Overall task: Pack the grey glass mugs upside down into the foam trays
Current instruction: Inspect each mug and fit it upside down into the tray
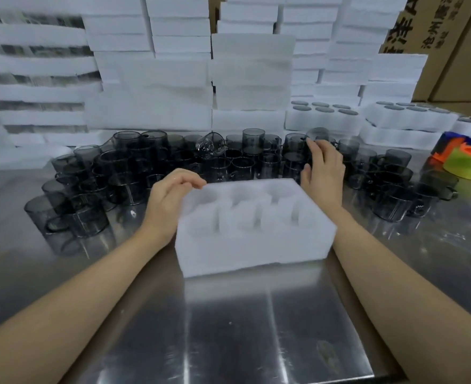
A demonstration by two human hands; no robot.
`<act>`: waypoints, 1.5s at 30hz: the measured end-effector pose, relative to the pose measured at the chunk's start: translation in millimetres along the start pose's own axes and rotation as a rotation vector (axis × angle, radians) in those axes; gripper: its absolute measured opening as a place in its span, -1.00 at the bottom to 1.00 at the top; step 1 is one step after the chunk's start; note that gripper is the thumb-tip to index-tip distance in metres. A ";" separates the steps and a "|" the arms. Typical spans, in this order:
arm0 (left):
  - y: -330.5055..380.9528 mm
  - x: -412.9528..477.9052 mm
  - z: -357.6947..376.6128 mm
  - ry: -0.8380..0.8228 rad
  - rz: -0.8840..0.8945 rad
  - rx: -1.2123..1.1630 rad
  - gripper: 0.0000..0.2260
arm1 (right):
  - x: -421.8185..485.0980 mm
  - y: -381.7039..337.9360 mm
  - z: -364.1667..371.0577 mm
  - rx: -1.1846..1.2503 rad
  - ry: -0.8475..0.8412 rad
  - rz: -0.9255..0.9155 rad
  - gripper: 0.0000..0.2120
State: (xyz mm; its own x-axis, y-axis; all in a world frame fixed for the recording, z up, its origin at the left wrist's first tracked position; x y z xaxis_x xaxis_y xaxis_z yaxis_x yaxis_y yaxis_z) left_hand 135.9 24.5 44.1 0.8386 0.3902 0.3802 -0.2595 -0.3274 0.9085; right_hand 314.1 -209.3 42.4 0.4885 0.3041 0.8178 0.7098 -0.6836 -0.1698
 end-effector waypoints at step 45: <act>-20.5 14.3 -2.6 0.126 0.007 0.023 -0.65 | 2.4 -157.6 -11.8 0.631 -0.414 -0.417 -0.88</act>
State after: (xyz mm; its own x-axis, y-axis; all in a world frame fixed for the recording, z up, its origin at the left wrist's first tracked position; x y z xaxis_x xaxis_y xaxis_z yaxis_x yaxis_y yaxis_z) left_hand 152.0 39.0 31.4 0.7695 0.4924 0.4067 -0.2532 -0.3494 0.9021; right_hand 197.4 -108.7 77.6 0.1838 0.7494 0.6362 0.9617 -0.0030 -0.2743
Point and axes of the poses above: each hand's wrist, its own x-axis towards the middle knuckle, its own z-axis out of the palm, y = z × x, the point moved 5 cm from there along x, towards the middle knuckle, and after that the axes turned 11 degrees about -z, right-handed, at the moved point
